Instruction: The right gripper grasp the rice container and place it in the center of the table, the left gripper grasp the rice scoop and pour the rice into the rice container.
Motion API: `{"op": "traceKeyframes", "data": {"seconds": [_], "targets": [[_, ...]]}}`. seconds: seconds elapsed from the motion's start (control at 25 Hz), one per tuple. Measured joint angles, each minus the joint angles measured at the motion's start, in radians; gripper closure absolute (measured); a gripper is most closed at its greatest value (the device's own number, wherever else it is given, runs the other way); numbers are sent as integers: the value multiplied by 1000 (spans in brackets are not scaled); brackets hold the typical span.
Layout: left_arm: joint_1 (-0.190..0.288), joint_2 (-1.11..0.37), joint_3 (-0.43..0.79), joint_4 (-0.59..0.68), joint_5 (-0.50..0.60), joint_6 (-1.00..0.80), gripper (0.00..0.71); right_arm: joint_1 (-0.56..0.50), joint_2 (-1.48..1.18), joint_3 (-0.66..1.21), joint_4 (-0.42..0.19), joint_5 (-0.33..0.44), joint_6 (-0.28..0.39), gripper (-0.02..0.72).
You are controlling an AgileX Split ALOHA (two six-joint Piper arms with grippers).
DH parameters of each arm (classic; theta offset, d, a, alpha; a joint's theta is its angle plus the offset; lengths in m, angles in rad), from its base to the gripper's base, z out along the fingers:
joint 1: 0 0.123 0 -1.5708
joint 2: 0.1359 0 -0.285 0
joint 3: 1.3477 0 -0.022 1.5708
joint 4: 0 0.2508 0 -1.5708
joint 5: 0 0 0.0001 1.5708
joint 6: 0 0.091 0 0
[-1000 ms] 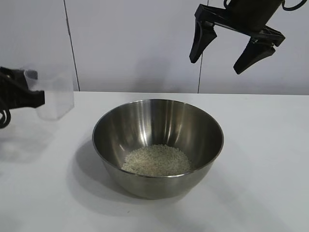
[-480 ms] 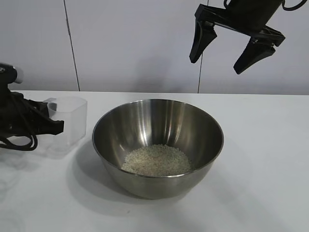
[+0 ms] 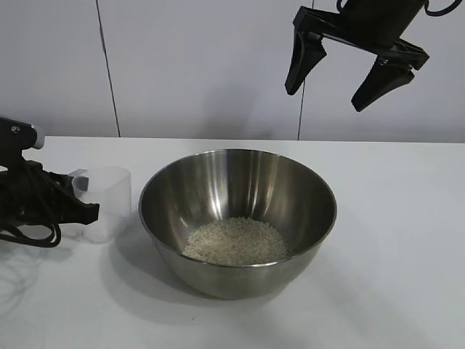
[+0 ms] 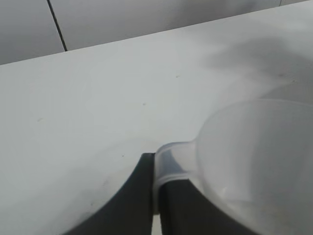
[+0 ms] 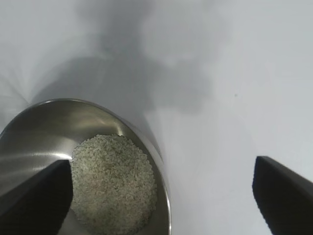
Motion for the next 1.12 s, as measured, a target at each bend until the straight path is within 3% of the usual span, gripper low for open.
{"op": "traceKeyframes", "data": {"seconds": [0.28, 0.52, 0.6, 0.72, 0.84, 0.92, 1.0, 1.12], "targets": [[0, -37, 137, -29, -1, 50, 65, 0, 0, 0, 0, 2, -1, 9], [0, -319, 267, -83, 29, 12, 23, 0, 0, 0, 0, 18, -1, 9], [0, -462, 265, -86, 199, -69, 21, 0, 0, 0, 0, 24, -1, 9], [0, -689, 192, -11, 679, -259, 21, 0, 0, 0, 0, 26, -1, 9], [0, -843, 28, 118, 1173, -482, 21, 0, 0, 0, 0, 26, -1, 9], [0, -890, -115, 138, 1437, -536, 21, 0, 0, 0, 0, 27, -1, 9], [0, -901, -243, 89, 1645, -474, 21, 0, 0, 0, 2, 27, -1, 9], [0, -887, -409, -153, 1810, -271, 20, 0, 0, 0, 5, 27, -1, 9]]}}
